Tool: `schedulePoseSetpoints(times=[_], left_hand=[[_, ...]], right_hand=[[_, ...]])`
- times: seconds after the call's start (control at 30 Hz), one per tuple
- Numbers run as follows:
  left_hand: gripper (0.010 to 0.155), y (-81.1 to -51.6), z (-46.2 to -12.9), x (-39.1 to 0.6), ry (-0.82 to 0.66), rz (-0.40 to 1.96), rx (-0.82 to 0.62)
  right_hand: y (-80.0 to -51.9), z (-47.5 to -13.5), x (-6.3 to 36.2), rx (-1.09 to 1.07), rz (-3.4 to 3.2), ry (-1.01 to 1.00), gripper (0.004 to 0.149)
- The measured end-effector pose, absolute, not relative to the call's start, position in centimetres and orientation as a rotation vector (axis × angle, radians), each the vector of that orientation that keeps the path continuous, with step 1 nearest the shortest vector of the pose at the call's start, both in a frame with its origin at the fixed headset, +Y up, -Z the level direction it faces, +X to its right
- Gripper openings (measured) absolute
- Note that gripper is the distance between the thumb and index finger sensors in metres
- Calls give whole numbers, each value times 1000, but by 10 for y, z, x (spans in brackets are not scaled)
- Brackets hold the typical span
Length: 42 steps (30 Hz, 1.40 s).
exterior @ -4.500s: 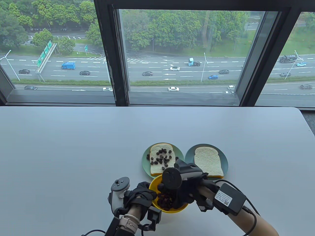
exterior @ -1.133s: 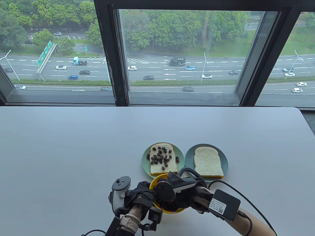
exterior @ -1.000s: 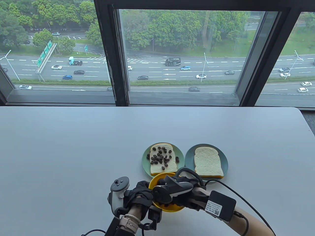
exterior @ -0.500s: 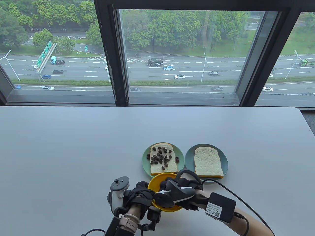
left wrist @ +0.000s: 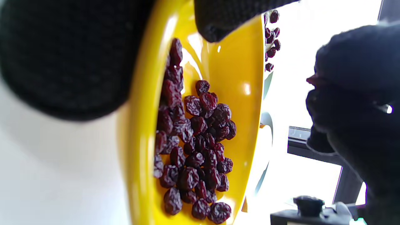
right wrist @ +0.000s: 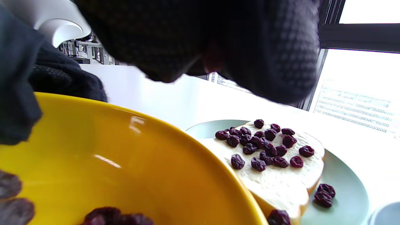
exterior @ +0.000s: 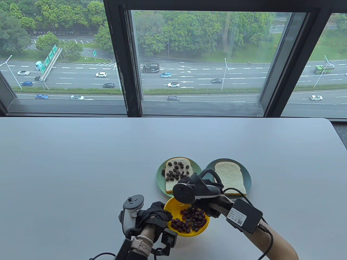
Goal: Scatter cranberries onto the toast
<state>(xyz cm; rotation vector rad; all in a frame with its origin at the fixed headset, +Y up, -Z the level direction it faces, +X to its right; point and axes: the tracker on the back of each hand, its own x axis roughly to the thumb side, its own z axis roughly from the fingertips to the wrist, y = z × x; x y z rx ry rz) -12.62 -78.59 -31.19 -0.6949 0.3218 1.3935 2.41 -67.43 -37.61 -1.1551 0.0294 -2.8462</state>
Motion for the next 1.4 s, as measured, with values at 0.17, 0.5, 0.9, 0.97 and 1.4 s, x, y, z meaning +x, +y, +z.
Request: schedulePoseSetpoints(times=[0.17,0.5,0.9,0.97,1.4], left_hand=[[57,-788,-312,-127,312,1393,-736],[58,-793,-311,-126,326,1321,-778],[58,-793,-311,-123,314,1328,-788],[58,-793,-311,-123,315,1330,-788],[58,-792,-312,-122,310,1375,-750]], right_hand=[[-691,-411,-1,-1101,-2917,-101,33],[-736,-455,-28,-918,-2898,-231,34],[-733,-451,-17,-887,-2801,-129,40],[-730,-450,-10,-875,-2799,-121,42],[-704,-404,61,-1083,-3004,-305,50]])
